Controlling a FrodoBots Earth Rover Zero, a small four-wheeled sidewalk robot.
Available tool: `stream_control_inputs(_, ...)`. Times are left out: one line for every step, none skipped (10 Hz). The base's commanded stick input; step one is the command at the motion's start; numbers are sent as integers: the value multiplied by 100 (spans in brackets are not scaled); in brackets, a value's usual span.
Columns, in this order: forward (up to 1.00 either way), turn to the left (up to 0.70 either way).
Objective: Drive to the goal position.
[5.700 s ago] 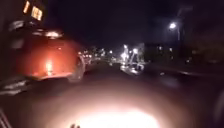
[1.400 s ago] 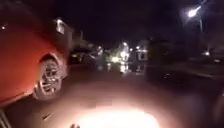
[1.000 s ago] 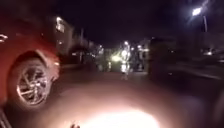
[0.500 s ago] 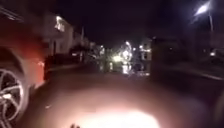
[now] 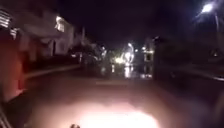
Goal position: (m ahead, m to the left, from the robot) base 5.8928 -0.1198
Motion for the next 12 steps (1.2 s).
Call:
stream_control_inputs(100,0)
stream_control_inputs(100,0)
stream_control_inputs(100,0)
stream_control_inputs(100,0)
stream_control_inputs(100,0)
stream_control_inputs(100,0)
stream_control_inputs(100,0)
stream_control_inputs(100,0)
stream_control_inputs(100,0)
stream_control_inputs(100,0)
stream_control_inputs(100,0)
stream_control_inputs(100,0)
